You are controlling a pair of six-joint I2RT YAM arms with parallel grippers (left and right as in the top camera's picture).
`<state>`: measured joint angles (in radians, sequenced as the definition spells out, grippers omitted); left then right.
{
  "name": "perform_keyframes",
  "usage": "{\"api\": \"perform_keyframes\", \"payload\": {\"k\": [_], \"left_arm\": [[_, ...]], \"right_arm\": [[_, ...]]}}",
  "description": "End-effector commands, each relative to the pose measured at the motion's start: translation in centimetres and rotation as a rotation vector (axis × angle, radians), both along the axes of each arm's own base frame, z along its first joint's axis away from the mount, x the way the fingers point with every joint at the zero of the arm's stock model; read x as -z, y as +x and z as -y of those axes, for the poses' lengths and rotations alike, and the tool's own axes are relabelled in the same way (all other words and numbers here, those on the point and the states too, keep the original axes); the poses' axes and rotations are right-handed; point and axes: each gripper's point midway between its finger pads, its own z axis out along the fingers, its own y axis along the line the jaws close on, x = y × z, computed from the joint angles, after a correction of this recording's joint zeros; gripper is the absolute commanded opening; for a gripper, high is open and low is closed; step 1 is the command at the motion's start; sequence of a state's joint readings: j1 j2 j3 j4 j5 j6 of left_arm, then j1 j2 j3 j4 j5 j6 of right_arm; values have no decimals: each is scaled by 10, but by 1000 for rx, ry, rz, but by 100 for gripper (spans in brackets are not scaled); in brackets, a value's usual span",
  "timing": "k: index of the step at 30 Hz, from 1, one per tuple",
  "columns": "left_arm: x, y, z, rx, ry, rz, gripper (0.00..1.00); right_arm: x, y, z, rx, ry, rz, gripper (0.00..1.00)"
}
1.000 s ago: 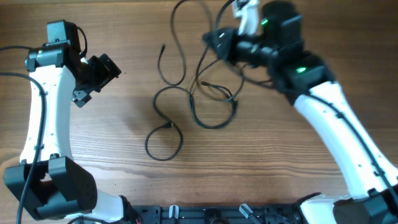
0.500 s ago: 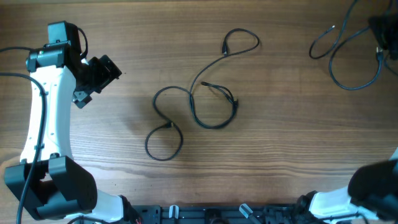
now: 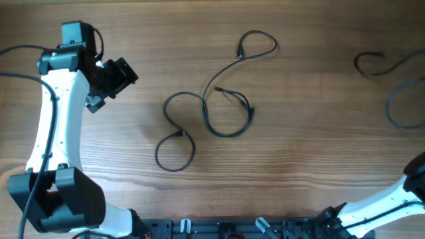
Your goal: Untangle cables
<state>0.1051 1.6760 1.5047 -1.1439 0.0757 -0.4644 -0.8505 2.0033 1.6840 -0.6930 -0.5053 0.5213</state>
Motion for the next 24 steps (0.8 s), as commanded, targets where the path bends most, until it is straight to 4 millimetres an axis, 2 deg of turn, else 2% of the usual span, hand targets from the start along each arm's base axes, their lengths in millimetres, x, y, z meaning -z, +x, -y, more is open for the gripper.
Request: {"api": "perform_keyframes", "payload": {"k": [1,2,3,7,8,9,10,11,13,14,16,18,20,22,23,24], "left_arm": [[-1,4,14,55,4,20,100],[-1,5,17,64,5,26,100],[-1,6,20,72,5,30,100],[-2,7,27,90,4,31,100],[-2,7,28,92,4,32,100],[-2,7,29,95,1,32,100],[-2,7,30,96,-1,32,100],[-2,6,31,99,-3,32,100],[-2,7,32,102,-3,33,100],[-2,7,34,107,-3,33,100],[-2,6,38,119,-3,33,99],[-2,6,51,153,-15,35,96],[-4,9,73,251,-50,61,96],[-7,10,97,308,-88,84,96],[-8,10,107,331,-110,91,96],[-12,11,125,372,-153,115,95]], "right_arm": [[0,-3,10,-36,-110,-45,68],[1,-4,9,-38,-107,-47,82],[1,-4,9,-34,-100,-47,91],[-10,0,4,-41,-81,-8,100],[-14,-5,7,-18,-104,-26,100],[-16,-21,19,109,-115,-108,100],[-28,-28,25,150,-152,-130,100],[-52,-26,24,125,-199,-95,100],[-87,-15,11,45,-218,8,100],[-107,-7,-4,-31,-227,76,100],[-132,3,-38,-156,-236,158,100],[-152,19,-103,-403,-223,255,100],[-152,25,-162,-580,-146,286,100],[-138,29,-219,-739,-108,244,100],[-132,30,-237,-787,-113,216,100],[-124,33,-255,-824,-138,167,99]]}}
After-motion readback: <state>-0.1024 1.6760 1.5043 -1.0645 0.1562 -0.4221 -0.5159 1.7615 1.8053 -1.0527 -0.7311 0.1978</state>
